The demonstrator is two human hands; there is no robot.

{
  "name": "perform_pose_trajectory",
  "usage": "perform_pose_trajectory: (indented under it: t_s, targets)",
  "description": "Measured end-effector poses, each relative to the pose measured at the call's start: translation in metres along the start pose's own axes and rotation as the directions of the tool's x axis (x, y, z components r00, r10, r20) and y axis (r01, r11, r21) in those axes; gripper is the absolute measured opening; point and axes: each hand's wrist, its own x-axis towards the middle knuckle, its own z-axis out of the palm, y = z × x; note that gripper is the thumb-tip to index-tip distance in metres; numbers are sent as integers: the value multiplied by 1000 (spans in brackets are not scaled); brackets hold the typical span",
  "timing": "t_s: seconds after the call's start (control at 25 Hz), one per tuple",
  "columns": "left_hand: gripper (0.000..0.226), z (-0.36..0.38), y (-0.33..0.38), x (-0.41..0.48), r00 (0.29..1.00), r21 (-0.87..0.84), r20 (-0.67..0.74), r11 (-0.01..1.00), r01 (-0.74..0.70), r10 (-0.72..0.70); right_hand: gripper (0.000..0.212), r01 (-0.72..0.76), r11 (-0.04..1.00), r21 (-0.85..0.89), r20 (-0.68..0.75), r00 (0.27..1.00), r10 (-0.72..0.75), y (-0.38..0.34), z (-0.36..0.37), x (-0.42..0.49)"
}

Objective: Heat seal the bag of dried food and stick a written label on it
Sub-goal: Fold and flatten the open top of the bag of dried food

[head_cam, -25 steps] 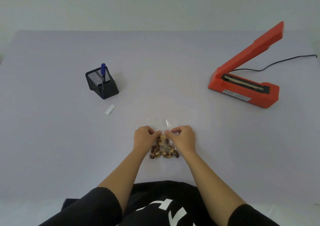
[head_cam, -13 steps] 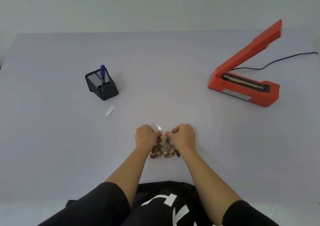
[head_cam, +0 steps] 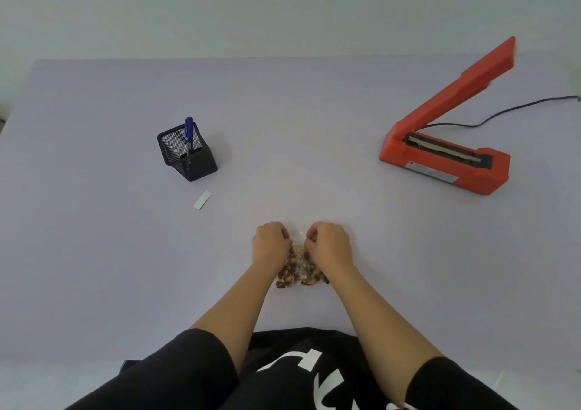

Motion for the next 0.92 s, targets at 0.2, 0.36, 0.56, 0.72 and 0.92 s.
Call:
perform_pose_trajectory:
  t_s: [0.2, 0.36, 0.56, 0.72, 0.92]
  targets:
    - [15, 3, -3, -1, 995, 43, 10, 994, -103, 103, 14, -31, 999, 14, 6, 1000, 30, 0, -2, -1]
    - [19, 5, -12, -1, 987, -23, -3, 987, -158, 158, 16, 24, 997, 78, 44, 999, -27, 3, -3, -1]
    - [16, -1, -7, -1, 988, -15, 31, 988, -152, 152, 17, 35, 996, 81, 38, 999, -39, 2, -2, 2]
    - [19, -4, -3, 1, 980, 31, 85, 982, -184, 181, 19, 18, 995, 95, 65, 998, -24, 1, -1, 4]
    - [21, -5, -5, 3, 984, 26, 65, 985, -170, 168, 19, -3, 996, 85, 72, 997, -3, 1, 0, 2]
